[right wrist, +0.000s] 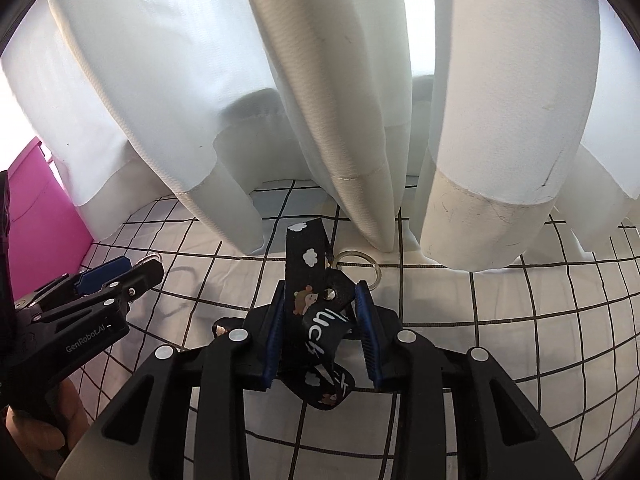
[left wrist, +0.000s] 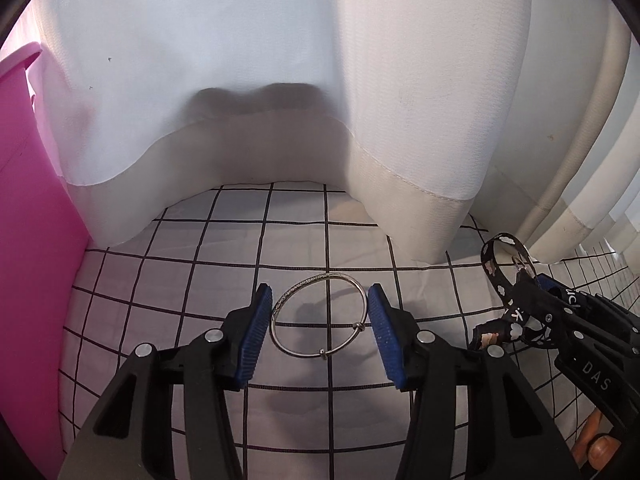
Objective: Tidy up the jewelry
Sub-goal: 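Grasp the black lanyard with the right tool while the left tool grasps the silver bangle, then lift and carry the lanyard and bangle toward the pink tub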
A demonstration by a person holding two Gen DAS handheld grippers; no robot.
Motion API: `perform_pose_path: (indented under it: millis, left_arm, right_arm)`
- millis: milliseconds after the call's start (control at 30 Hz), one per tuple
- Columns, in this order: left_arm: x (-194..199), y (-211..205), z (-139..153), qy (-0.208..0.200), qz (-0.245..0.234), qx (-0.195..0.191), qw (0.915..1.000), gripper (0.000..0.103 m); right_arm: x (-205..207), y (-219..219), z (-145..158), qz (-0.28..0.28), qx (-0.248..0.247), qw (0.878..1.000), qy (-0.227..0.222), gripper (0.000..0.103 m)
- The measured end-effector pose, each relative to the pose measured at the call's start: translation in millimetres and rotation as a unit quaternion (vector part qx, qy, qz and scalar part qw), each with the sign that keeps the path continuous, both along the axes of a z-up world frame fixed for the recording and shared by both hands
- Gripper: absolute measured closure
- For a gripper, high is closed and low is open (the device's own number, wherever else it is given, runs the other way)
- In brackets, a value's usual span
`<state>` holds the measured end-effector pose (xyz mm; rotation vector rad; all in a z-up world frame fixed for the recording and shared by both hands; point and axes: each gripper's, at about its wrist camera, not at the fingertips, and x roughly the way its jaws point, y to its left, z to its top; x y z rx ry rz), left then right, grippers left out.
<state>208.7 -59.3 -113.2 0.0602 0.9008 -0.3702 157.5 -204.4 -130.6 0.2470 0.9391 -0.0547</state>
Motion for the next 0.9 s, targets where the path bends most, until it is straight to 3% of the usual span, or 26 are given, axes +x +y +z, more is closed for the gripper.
perform_pose_path:
  millis: [333, 533, 900]
  left_arm:
    - [-27.4, 17.3, 39.3, -0.006, 0.025, -0.004, 0.9997, 0.055]
    - [-51.4, 32.7, 67.3, -0.012, 0.051, -0.002, 0.9986, 0.055]
    - [-87.6, 69.7, 129.4, -0.049, 0.121, -0.016, 0.9913, 0.055]
  right_arm:
    - [-14.7, -11.2, 29.6, 0.036, 0.000, 0.999, -0.006, 0.070]
    - [-40.3, -27.4, 63.7, 0.064, 0.000, 0.998, -0.006, 0.070]
    - [-55.2, -14.5, 132.5, 0.142, 0.010, 0.989, -0.042, 0.070]
